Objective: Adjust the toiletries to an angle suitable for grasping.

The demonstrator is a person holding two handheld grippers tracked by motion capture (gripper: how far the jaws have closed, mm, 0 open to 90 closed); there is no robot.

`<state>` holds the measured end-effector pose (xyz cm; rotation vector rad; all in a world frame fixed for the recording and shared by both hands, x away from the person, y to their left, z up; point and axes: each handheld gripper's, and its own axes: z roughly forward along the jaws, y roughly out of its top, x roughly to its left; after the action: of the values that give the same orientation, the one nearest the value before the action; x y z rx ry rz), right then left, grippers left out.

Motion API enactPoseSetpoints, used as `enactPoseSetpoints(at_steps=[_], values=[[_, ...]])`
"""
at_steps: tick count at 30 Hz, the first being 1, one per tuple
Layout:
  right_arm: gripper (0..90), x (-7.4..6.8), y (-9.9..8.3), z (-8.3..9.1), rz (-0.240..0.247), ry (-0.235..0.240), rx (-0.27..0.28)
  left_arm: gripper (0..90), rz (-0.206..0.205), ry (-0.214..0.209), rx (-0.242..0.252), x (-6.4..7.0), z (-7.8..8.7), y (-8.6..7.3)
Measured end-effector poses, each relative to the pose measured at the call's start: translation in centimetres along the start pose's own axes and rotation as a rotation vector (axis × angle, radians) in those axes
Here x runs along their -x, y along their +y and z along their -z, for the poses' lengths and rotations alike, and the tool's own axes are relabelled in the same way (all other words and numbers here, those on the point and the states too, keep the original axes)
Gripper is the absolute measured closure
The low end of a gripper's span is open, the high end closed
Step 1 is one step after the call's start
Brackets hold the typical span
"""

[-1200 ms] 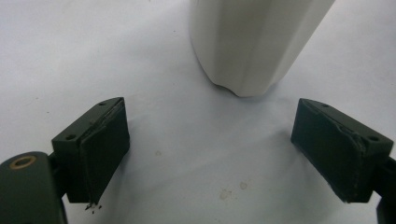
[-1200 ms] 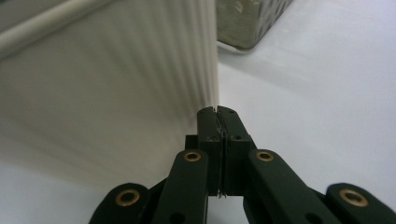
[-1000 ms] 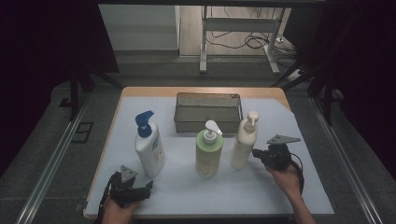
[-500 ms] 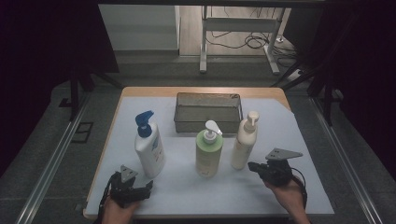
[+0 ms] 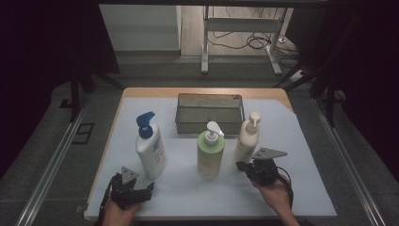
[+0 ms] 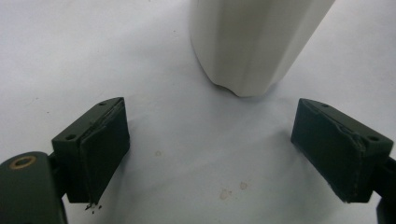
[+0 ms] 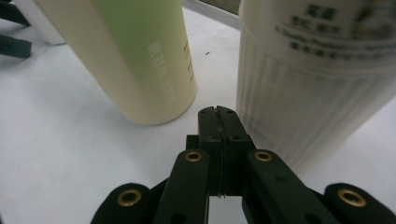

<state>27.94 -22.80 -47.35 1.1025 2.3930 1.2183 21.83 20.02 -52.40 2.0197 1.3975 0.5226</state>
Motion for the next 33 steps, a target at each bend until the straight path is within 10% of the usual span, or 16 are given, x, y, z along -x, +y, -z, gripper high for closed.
enactPoseSetpoints(at_steps=[13,33], values=[[89.7,-0.7,0.4,-1.5,0.005,-0.047,0.004,11.3,0.000,0.000,0.001,0.0,0.0,0.0],[89.7,1.1,-1.1,0.8,-0.013,-0.091,-0.003,11.3,0.000,0.000,0.001,0.0,0.0,0.0]])
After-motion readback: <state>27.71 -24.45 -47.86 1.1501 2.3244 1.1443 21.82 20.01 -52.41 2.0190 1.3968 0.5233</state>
